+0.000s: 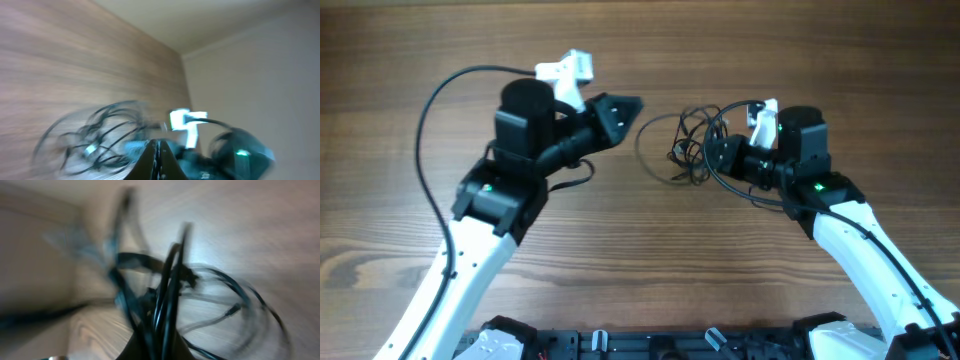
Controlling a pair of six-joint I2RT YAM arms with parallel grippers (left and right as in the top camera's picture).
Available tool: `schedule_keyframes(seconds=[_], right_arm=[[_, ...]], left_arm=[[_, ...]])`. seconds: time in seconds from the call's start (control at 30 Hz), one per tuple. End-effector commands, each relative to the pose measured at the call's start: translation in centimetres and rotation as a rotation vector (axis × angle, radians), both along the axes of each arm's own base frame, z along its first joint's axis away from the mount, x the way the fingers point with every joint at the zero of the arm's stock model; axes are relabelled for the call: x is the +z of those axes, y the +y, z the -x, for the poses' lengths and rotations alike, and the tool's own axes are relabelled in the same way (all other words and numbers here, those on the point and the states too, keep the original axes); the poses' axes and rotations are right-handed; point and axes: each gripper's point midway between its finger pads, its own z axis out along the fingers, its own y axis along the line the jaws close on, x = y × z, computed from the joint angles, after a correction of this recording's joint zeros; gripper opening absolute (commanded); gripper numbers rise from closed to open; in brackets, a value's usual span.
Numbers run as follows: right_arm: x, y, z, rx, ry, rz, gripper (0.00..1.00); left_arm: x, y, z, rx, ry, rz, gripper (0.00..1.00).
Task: Untangle cables
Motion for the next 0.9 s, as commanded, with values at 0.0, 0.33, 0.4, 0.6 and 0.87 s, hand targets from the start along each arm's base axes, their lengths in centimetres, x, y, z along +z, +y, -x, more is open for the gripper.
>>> schedule_keyframes(seconds=[0.0, 0.33, 0.4, 0.6, 0.87], right_arm=[[7.6, 1.4, 0.0, 0.069, -0.164, -0.119, 0.04], [18.1, 2.2, 2.3, 0.143, -0.326, -0.246, 0.04], [16.0, 0.7, 0.8, 0.009, -0.264, -0.171, 0.04], [12.3, -1.1, -0.2, -0.125, -0.147, -0.072, 0.04], [15.6, 5.6, 1.2, 0.141, -0.156, -0.319, 0.04]], left_arm=[[-1.7, 3.6, -1.1, 0.138, 0.059, -0.075, 0.04], [-4.6, 2.6, 0.4, 0.106, 0.274, -0.021, 0.57], [-3.5, 2.0, 0.3, 0.067, 0.235, 0.014, 0.62], [-1.0, 1.8, 1.0, -0.021, 0.207, 0.113, 0.68], [-5.2, 2.1, 0.8, 0.020, 0.366, 0.063, 0.57]])
